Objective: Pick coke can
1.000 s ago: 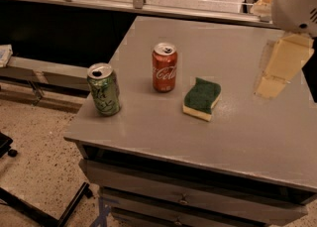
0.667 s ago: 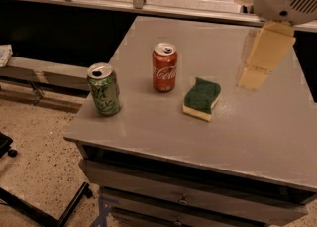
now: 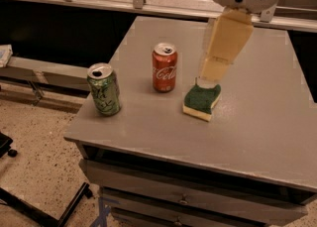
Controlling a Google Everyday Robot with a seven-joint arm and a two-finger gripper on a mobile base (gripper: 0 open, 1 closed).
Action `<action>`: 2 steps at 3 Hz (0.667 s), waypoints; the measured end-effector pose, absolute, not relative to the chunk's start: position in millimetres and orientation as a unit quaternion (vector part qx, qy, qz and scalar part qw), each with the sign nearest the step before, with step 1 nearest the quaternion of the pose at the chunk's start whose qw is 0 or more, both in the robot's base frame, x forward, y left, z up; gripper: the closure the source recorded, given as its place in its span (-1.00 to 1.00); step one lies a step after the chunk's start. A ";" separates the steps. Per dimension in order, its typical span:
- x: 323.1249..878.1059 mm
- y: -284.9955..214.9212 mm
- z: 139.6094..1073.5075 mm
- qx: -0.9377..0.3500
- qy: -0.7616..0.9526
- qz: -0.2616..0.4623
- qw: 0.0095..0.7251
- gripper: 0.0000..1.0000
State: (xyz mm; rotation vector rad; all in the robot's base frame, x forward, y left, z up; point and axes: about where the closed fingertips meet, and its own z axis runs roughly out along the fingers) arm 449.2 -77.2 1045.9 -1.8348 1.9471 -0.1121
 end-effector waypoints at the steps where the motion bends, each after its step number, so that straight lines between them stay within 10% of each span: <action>1: 453.0 -54.0 1034.0 -0.688 0.685 -0.018 0.237 -1.00; 2: 459.3 -34.7 1015.9 -0.709 0.666 0.008 0.234 -1.00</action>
Offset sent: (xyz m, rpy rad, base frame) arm 0.0231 0.0606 -0.0648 0.0726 0.1166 0.2119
